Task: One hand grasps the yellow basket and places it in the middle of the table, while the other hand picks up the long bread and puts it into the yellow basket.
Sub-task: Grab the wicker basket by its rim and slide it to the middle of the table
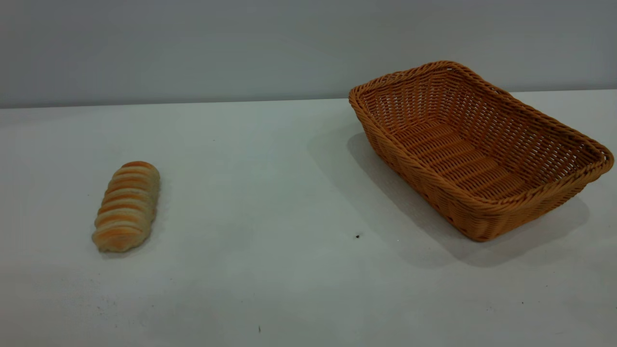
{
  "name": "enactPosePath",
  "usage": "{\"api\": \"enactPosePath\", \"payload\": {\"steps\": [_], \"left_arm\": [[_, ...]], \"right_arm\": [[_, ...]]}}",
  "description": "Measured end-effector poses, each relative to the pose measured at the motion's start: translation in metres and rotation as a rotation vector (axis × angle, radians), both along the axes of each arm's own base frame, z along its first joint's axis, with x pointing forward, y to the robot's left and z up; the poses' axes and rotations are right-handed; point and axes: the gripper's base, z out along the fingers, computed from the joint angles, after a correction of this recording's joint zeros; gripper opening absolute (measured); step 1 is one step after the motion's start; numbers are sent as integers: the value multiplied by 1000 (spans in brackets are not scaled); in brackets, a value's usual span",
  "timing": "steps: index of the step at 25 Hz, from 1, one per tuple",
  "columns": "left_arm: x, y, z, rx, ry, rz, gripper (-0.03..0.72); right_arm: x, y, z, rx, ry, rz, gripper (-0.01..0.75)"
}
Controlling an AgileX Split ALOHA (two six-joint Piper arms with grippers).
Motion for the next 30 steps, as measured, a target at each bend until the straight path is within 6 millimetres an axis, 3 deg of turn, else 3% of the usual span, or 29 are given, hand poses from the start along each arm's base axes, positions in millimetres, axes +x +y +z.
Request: {"api": "enactPosePath", "payload": {"steps": [30], "left_arm": [[0,0,0,0,0,-15,516]], "right_arm": [[0,0,0,0,0,16,587]]}}
